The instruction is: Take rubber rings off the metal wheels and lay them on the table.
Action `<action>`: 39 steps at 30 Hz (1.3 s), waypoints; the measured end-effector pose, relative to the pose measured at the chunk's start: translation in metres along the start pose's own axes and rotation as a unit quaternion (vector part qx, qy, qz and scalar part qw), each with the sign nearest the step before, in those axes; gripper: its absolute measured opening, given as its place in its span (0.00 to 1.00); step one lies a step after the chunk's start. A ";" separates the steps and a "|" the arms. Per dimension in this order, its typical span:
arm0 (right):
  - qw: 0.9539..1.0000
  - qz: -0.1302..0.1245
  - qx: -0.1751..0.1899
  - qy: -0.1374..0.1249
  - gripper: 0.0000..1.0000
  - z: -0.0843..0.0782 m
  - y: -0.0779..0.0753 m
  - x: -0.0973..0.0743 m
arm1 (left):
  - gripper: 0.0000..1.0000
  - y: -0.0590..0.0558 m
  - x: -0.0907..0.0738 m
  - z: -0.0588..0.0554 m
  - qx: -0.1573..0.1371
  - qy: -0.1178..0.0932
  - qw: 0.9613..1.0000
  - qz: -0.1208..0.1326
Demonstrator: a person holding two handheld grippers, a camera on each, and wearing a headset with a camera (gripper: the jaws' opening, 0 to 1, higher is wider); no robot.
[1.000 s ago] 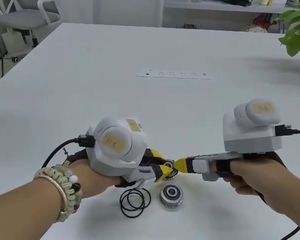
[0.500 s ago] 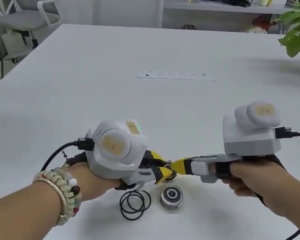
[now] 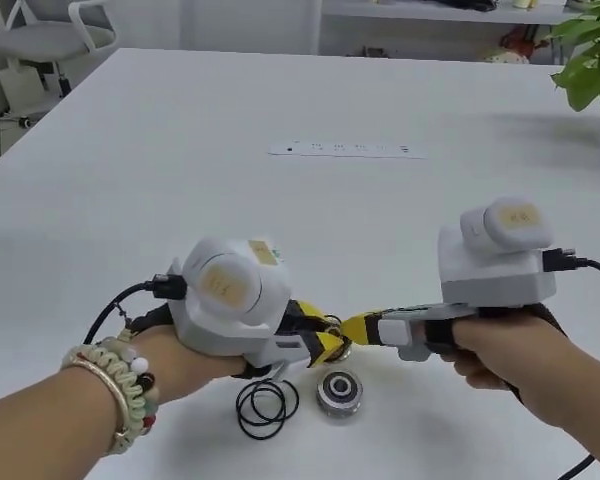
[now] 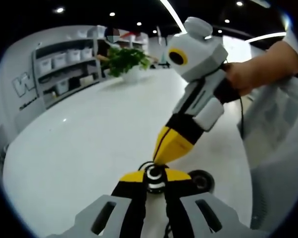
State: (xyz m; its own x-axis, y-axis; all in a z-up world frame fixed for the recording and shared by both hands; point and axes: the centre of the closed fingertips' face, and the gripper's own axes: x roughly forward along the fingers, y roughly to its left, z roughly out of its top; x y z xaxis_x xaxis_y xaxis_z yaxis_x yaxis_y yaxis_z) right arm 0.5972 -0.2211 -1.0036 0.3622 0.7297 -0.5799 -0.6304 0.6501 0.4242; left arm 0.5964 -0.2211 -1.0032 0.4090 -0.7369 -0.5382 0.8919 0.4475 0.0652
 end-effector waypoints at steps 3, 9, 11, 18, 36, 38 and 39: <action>1.000 -0.004 -0.001 0.003 0.00 -0.001 0.000 0.000 | 0.14 0.000 0.000 0.000 0.002 0.015 1.000 -0.004; 1.000 -0.004 -0.003 0.005 0.00 -0.001 -0.001 -0.001 | 0.17 -0.002 -0.006 0.009 0.022 0.010 1.000 -0.019; 1.000 -0.005 -0.001 0.003 0.00 0.000 -0.001 -0.001 | 0.17 0.002 -0.010 0.018 0.020 0.000 1.000 -0.017; 1.000 -0.006 0.001 0.001 0.00 0.002 -0.002 -0.001 | 0.31 0.000 -0.023 0.046 0.011 -0.032 0.999 -0.015; 1.000 -0.004 -0.005 -0.012 0.00 0.013 0.004 -0.005 | 0.52 0.004 -0.091 0.116 0.057 -0.087 0.995 0.001; 1.000 -0.002 -0.010 -0.016 0.00 0.016 0.007 -0.005 | 0.54 0.005 -0.105 0.117 0.060 -0.087 0.994 0.005; 1.000 -0.001 -0.010 -0.018 0.00 0.017 0.008 -0.006 | 0.55 0.005 -0.109 0.116 0.062 -0.087 0.994 0.008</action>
State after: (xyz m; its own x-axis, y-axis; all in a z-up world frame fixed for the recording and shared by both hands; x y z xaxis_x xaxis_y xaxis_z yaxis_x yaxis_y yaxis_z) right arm 0.6018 -0.2164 -0.9851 0.3875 0.7360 -0.5551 -0.6430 0.6473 0.4094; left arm 0.5787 -0.1970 -0.8463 0.4408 -0.8114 -0.3839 0.8976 0.4021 0.1809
